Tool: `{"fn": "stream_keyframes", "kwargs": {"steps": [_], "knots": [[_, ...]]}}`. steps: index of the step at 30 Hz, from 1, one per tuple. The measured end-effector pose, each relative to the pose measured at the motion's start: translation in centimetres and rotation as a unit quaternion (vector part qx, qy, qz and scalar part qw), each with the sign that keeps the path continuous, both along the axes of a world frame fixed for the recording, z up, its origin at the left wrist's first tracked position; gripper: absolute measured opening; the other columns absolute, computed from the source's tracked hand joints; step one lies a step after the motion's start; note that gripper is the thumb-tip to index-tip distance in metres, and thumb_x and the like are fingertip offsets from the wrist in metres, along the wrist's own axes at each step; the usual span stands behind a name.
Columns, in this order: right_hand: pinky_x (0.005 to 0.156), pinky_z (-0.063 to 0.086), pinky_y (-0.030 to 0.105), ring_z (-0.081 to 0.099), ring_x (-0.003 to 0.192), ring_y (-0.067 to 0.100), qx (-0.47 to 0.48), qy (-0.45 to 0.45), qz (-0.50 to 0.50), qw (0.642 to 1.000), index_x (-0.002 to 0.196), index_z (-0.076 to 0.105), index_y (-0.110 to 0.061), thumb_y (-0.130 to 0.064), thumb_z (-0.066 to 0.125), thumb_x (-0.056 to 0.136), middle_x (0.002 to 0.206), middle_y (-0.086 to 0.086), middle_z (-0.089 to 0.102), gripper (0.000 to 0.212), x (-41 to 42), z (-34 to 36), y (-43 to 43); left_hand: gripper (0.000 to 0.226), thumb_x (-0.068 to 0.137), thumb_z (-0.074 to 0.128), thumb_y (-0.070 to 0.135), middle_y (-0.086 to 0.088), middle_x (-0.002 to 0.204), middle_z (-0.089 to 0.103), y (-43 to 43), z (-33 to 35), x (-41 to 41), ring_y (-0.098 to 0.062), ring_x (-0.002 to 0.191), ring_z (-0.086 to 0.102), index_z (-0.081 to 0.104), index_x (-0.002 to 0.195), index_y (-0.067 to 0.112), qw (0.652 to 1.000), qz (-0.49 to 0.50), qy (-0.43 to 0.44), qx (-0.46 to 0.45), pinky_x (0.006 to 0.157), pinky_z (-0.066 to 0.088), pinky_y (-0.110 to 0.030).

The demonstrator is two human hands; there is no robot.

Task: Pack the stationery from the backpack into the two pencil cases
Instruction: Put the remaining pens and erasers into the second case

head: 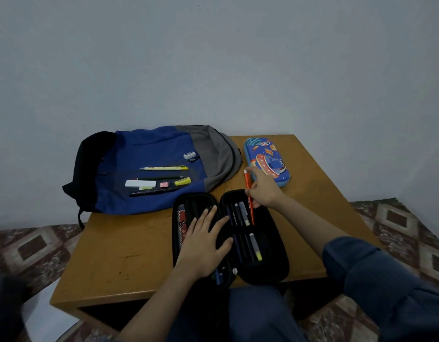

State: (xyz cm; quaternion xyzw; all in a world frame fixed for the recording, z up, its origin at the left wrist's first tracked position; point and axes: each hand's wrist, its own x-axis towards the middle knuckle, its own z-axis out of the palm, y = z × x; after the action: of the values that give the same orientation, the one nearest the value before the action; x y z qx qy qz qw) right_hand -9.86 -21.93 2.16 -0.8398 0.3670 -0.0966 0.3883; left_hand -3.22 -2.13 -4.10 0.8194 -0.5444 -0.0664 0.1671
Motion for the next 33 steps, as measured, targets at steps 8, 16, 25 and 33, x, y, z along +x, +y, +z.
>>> {"fn": "stream_keyframes", "kwargs": {"steps": [8,16,25,33], "knots": [[0.039,0.051,0.023,0.057,0.048,0.021,0.004,0.04,-0.002,0.999,0.134,0.041,-0.012,-0.003,0.058,0.088,0.087,0.017,0.061,0.05,-0.5,-0.3,0.3,0.057,0.094,0.024,0.056,0.008,0.157,-0.009,0.1,0.0,0.0,-0.008,0.143,-0.014,0.01,0.147,0.038,1.0,0.002,-0.007,0.004,0.113,-0.011,-0.026],[0.04,0.049,0.017,0.055,0.041,0.01,0.035,0.111,0.005,0.993,0.122,0.051,-0.003,-0.003,0.054,0.091,0.06,0.01,0.058,0.032,-0.8,-0.8,0.6,0.07,0.081,0.007,0.067,0.01,0.157,-0.008,0.0,-0.1,0.0,0.0,0.136,-0.019,0.011,0.146,0.04,1.0,0.004,-0.005,-0.003,0.112,-0.011,-0.025],[0.039,0.049,0.018,0.056,0.033,0.007,0.077,0.151,0.04,0.985,0.115,0.053,-0.001,0.001,0.058,0.087,0.064,0.012,0.058,0.029,-1.6,0.5,1.2,0.055,0.096,0.028,0.052,0.009,0.157,-0.008,0.2,-0.1,0.0,-0.007,0.143,-0.014,0.011,0.147,0.038,1.0,0.001,-0.004,-0.005,0.114,-0.01,-0.027],[0.042,0.05,0.018,0.058,0.037,0.009,0.067,0.167,0.045,0.983,0.119,0.054,0.0,0.003,0.06,0.086,0.065,0.014,0.06,0.033,-1.4,0.5,1.4,0.055,0.096,0.027,0.052,0.008,0.157,-0.009,0.1,0.1,-0.1,-0.008,0.143,-0.014,0.011,0.147,0.038,1.0,0.004,-0.002,0.005,0.115,-0.009,-0.028]]}}
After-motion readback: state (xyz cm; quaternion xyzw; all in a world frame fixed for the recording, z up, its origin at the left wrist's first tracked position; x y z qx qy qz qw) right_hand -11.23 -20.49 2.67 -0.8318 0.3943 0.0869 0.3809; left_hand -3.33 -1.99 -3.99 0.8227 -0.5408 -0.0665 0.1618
